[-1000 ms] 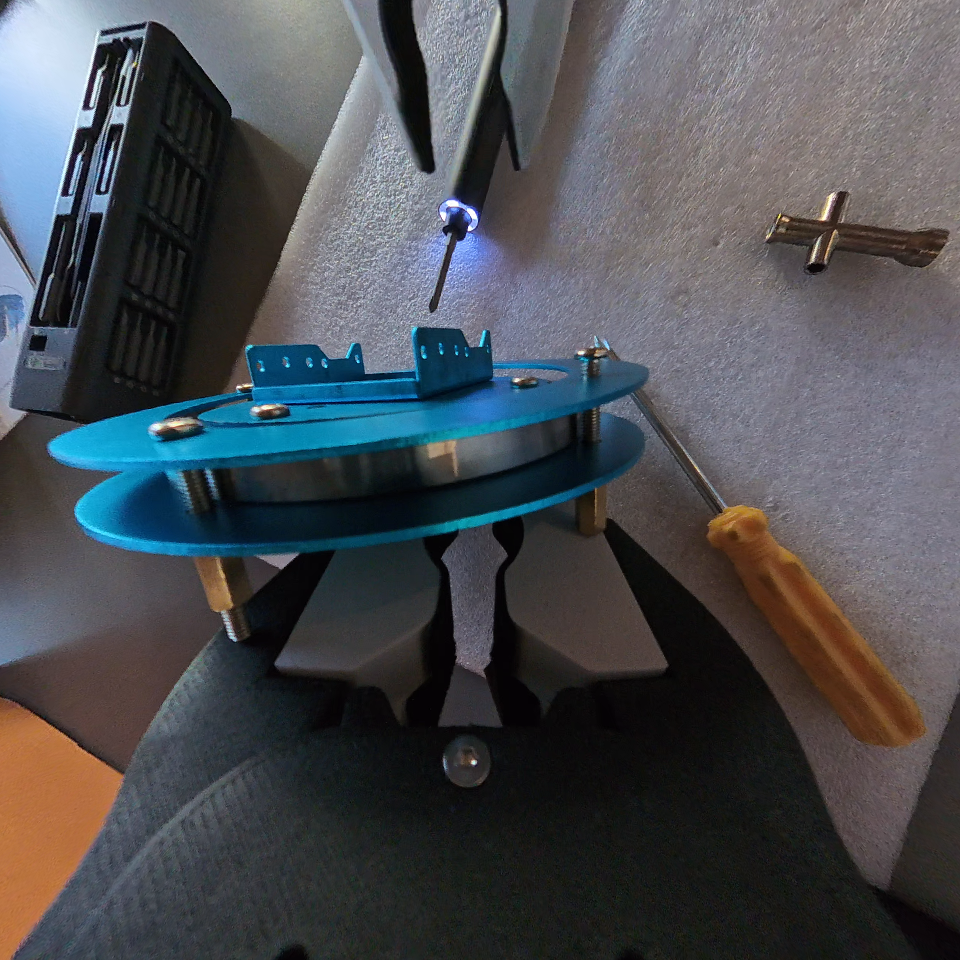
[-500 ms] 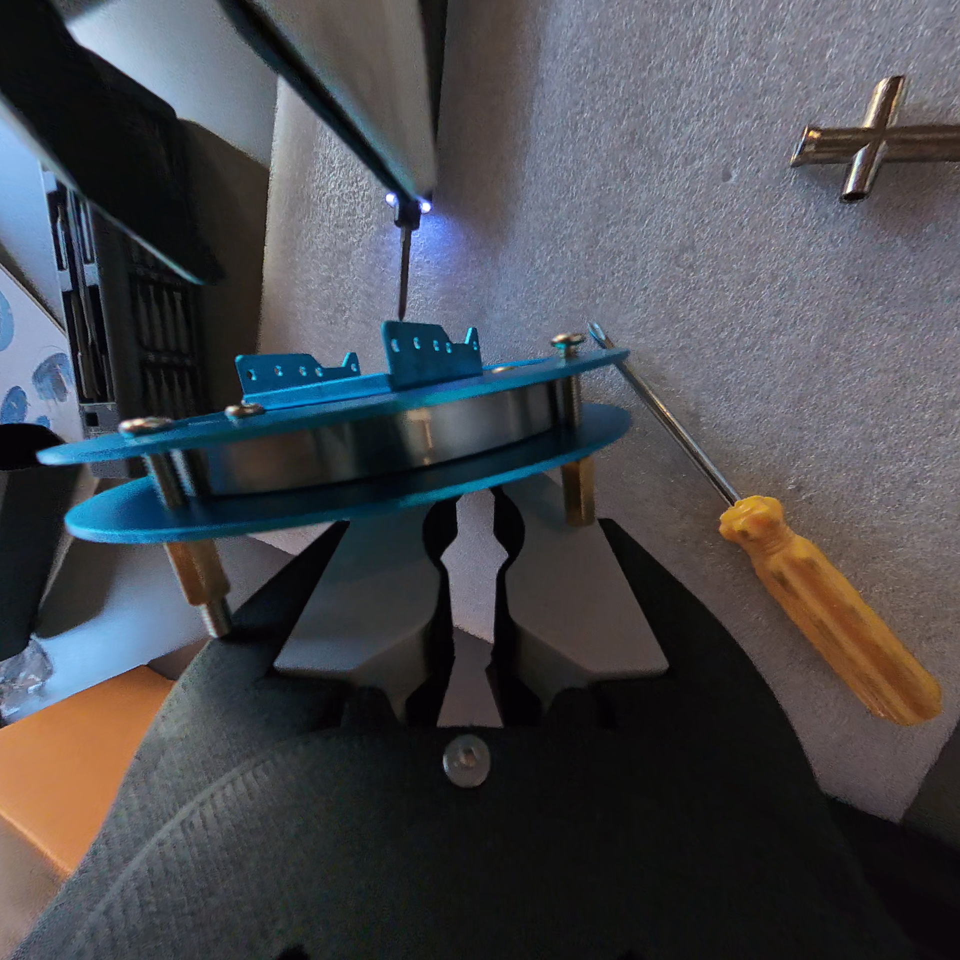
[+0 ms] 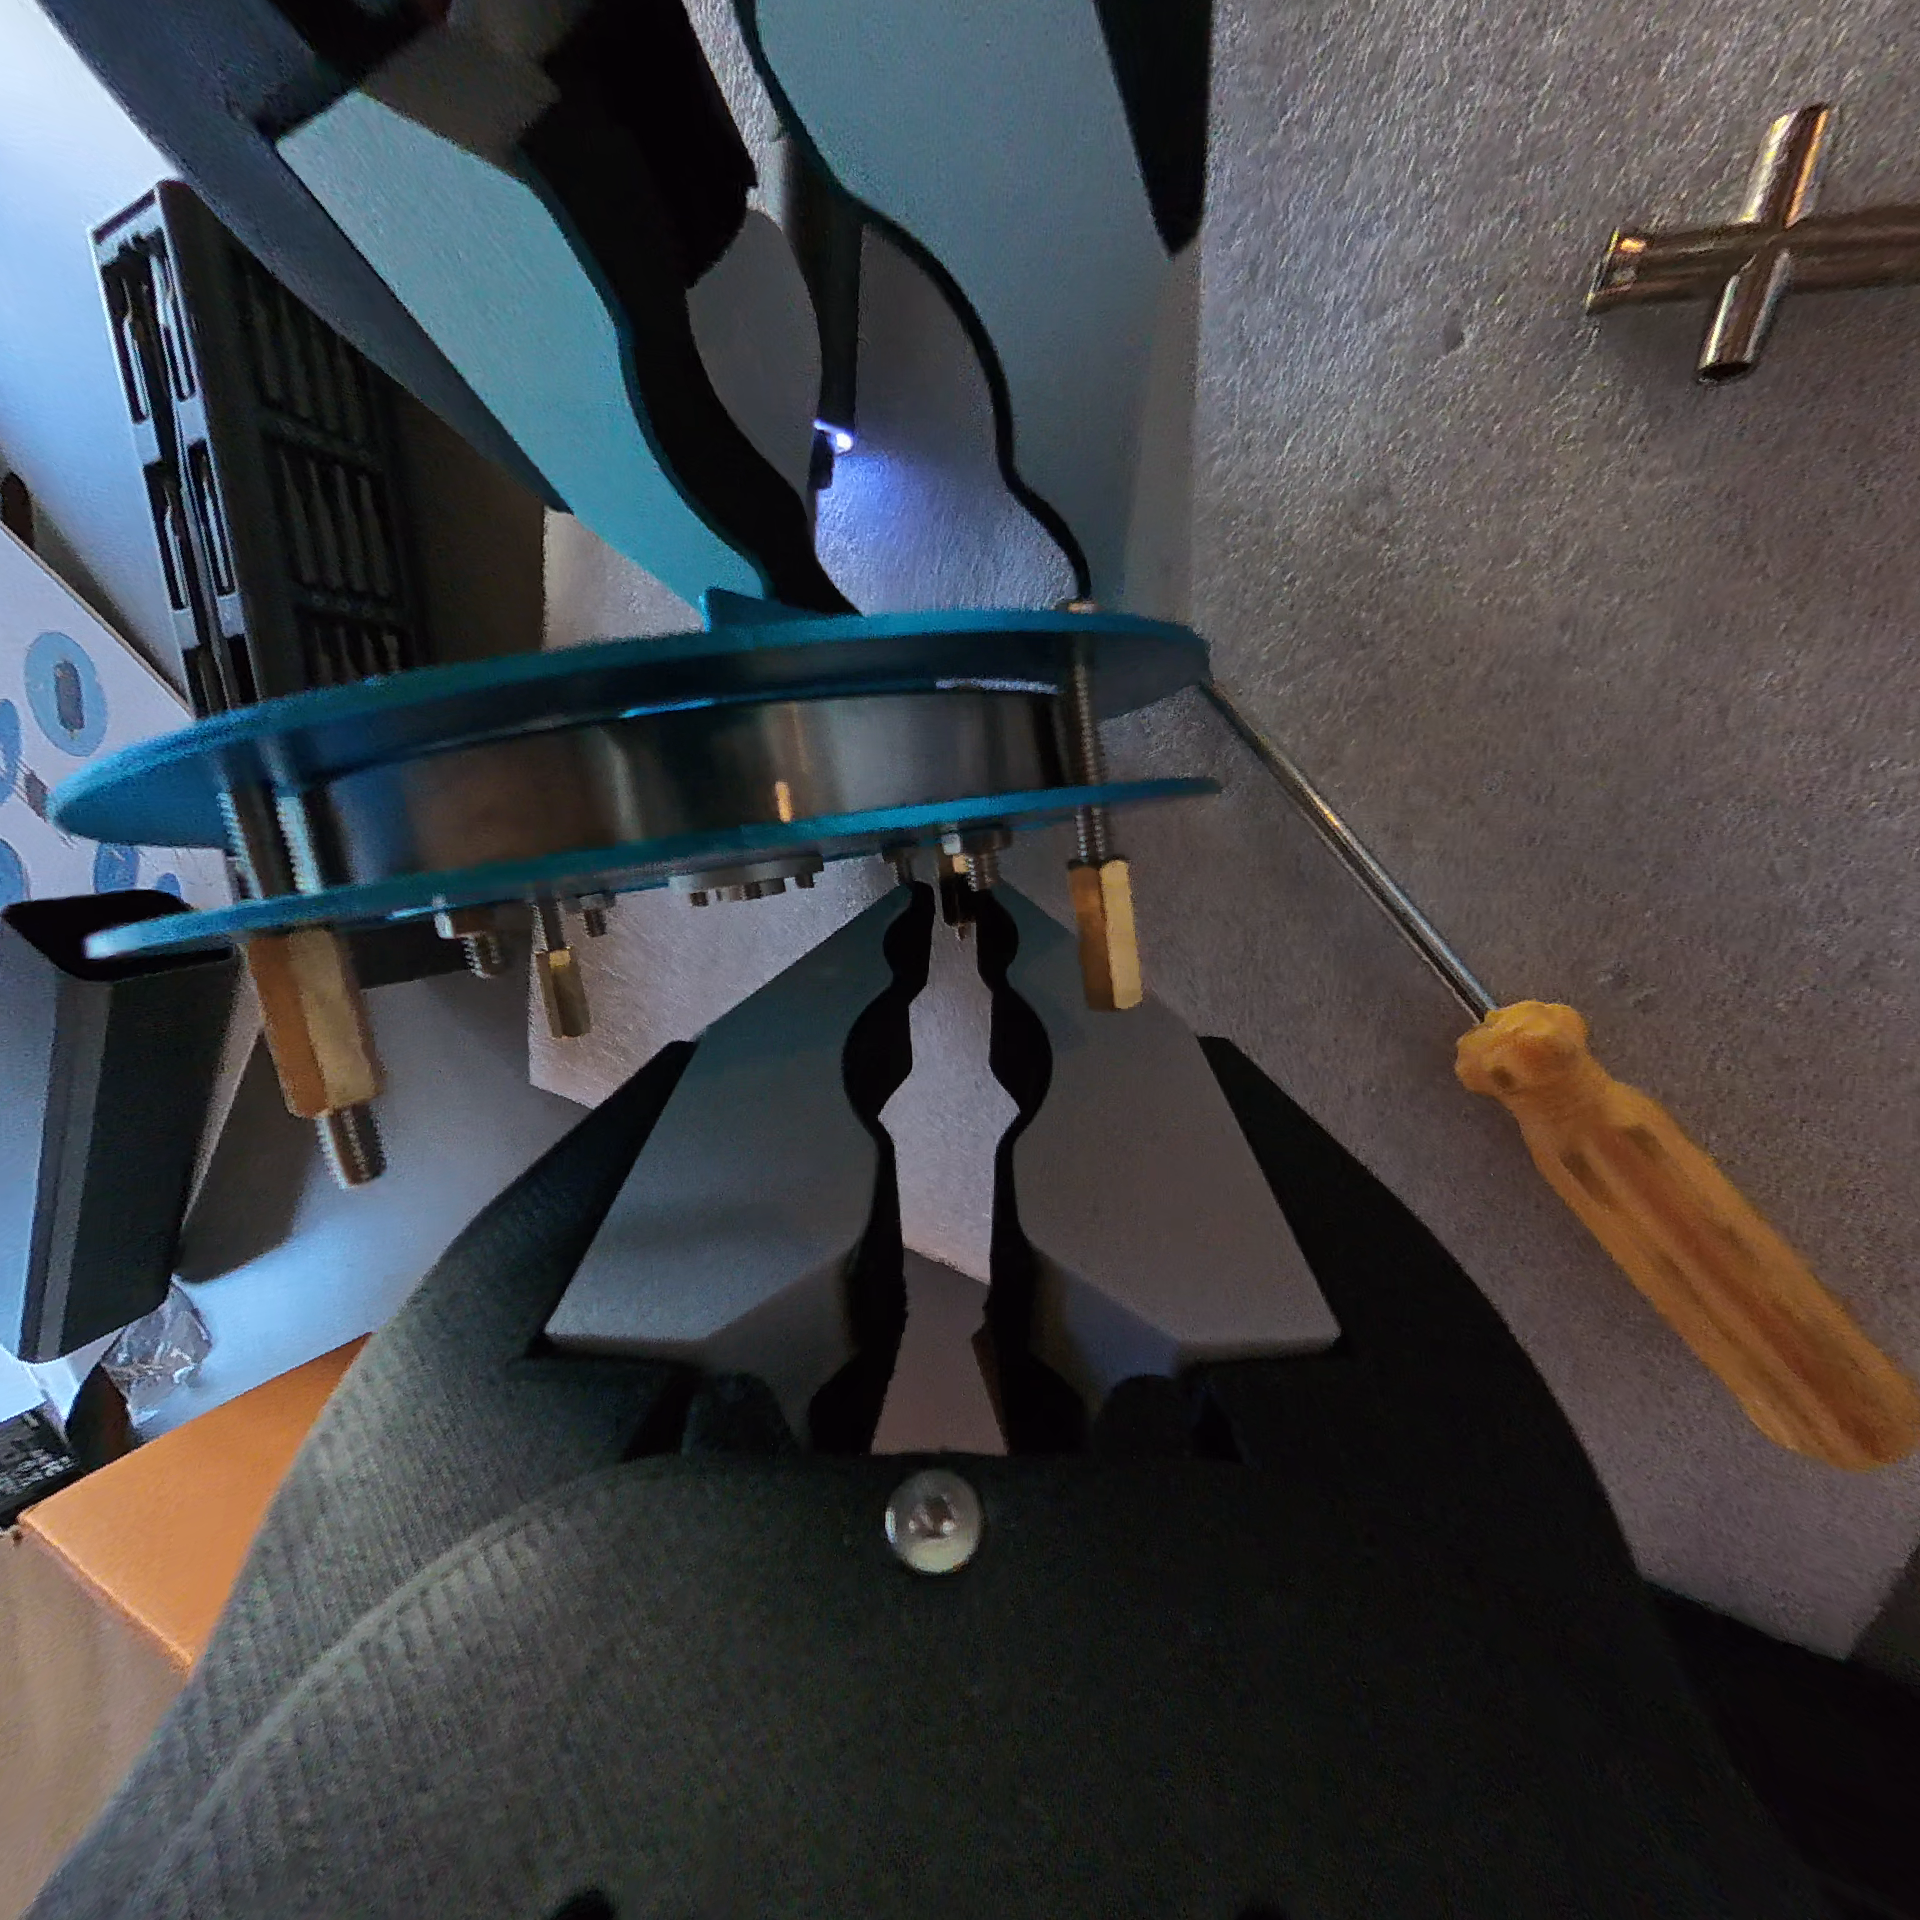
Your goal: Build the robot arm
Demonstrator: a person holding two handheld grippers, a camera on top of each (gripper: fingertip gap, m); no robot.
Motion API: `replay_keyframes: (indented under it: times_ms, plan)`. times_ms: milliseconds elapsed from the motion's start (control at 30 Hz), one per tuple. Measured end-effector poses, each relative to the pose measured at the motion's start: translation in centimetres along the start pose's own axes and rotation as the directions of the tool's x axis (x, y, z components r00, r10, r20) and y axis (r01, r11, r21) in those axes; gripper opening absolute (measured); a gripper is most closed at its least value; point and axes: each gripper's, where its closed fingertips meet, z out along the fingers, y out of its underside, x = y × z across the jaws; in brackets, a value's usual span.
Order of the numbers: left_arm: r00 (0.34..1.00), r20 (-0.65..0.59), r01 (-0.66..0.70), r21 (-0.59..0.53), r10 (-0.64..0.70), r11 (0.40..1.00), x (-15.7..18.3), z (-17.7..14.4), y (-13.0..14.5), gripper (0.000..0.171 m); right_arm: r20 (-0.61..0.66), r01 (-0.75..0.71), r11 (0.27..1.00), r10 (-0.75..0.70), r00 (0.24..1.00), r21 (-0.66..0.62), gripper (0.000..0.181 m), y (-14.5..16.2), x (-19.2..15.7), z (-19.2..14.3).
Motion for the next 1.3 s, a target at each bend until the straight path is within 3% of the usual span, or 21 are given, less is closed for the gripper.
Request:
replay_keyframes:
  times_ms: [400, 667, 767, 1033, 1133, 1300]
  plan:
    - [0.999, -0.024, -0.043, 0.019, 0.043, 0.999, -0.1, -0.2, -0.2, 0.010, -0.010, -0.028, 0.992, 0.029, 1.000, 0.121, 0.037, -0.2, 0.8, -1.5]
    - [0.991, 0.006, -0.136, -0.025, 0.136, 0.990, -0.4, -0.2, -0.5, 0.011, -0.080, 0.075, 0.976, -0.060, 0.995, 0.206, 0.044, -1.4, 1.1, -2.3]
    - [0.990, 0.004, -0.139, -0.032, 0.140, 0.990, -0.5, -0.3, -0.2, 0.015, -0.102, 0.107, 0.981, -0.091, 0.991, 0.162, 0.045, -0.7, 1.1, -2.1]
    - [0.999, -0.044, -0.007, 0.024, 0.008, 1.000, -0.3, -0.5, 0.5, 0.019, -0.144, 0.091, 0.993, -0.080, 0.986, 0.074, 0.039, 1.3, 1.7, -2.1]
    - [0.993, -0.064, 0.108, 0.113, -0.101, 0.988, -0.2, -1.4, -0.6, 0.020, -0.113, 0.026, 0.995, -0.014, 0.993, 0.099, 0.037, 0.7, 1.2, -2.4]
    - [0.978, -0.071, 0.204, 0.152, -0.195, 0.967, -0.5, -1.9, -0.5, 0.016, -0.151, 0.079, 0.994, -0.067, 0.986, 0.072, 0.037, 0.2, 1.5, -2.6]
